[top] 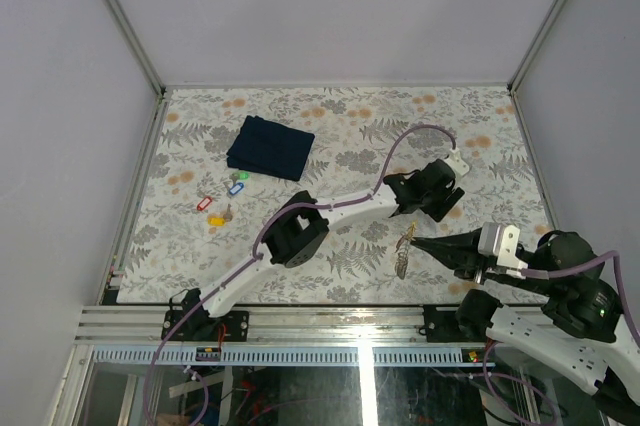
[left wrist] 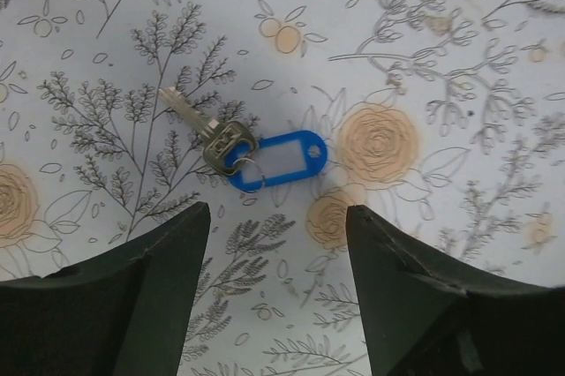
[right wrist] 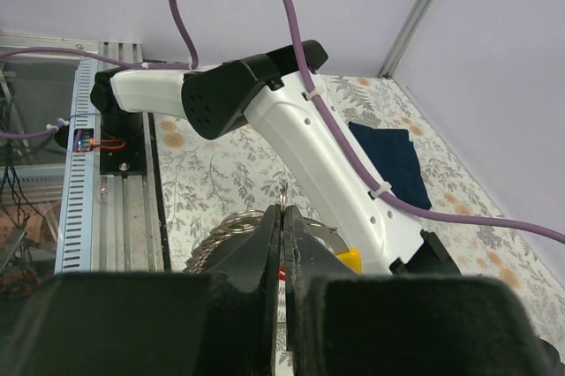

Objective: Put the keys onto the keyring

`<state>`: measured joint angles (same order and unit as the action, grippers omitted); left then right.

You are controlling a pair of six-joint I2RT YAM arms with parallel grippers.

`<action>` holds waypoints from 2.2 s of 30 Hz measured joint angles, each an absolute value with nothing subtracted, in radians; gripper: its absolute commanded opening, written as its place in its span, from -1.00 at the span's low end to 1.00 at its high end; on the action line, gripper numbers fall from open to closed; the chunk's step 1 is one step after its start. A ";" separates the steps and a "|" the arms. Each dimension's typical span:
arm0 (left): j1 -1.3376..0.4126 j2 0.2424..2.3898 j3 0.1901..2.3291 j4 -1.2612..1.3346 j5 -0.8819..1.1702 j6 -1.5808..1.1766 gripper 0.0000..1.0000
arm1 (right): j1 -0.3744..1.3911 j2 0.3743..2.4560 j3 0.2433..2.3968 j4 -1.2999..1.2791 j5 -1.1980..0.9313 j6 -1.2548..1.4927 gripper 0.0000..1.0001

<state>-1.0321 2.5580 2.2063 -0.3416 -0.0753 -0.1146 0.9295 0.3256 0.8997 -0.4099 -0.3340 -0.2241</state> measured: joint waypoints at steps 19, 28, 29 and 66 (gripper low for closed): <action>-1.031 2.612 2.279 -0.337 -0.146 -0.050 -0.09 | 0.929 0.310 0.876 -0.411 -0.360 -0.221 -1.00; -1.023 2.634 2.286 -0.329 -0.139 -0.051 -0.20 | 0.929 0.310 0.871 -0.412 -0.361 -0.225 -1.00; -1.021 2.634 2.287 -0.328 -0.138 -0.051 -0.22 | 0.929 0.310 0.871 -0.412 -0.361 -0.225 -1.00; -0.984 2.242 1.728 -0.117 -0.084 -0.021 -1.00 | 0.929 0.326 0.871 -0.413 -0.370 -0.224 -1.00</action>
<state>-0.9840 2.2417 1.7275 -0.1165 -0.0837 -0.0212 0.9295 0.3264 0.8715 -0.4133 -0.3702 -0.2237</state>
